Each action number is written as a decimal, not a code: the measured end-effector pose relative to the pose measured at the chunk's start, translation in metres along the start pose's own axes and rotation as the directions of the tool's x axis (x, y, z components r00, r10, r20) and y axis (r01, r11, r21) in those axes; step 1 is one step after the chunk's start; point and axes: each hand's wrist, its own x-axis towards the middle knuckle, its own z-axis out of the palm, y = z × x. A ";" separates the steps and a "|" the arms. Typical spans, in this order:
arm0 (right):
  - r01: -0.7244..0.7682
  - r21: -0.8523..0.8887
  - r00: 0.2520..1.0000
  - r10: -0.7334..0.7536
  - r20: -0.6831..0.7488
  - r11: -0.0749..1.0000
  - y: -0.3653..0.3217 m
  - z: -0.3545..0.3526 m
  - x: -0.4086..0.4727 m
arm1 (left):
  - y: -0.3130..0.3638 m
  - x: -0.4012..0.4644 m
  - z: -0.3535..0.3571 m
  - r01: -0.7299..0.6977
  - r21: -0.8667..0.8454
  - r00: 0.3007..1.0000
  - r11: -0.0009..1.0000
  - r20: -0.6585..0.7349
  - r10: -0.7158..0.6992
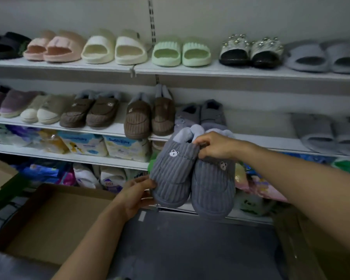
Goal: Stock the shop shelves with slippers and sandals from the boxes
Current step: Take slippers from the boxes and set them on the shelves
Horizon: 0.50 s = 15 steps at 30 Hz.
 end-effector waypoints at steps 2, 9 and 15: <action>-0.010 -0.049 0.999 0.007 -0.045 0.999 0.019 -0.020 -0.020 | 0.001 0.001 0.032 -0.001 -0.008 0.999 1.000 0.036 0.002; -0.192 -0.082 0.953 0.166 -0.254 0.978 0.090 -0.079 -0.057 | 0.004 0.030 0.120 0.024 -0.043 0.990 0.999 0.140 -0.018; -0.263 -0.121 0.912 0.206 -0.354 0.957 0.146 -0.131 -0.059 | 0.009 0.075 0.188 0.069 -0.079 0.984 0.994 0.170 -0.055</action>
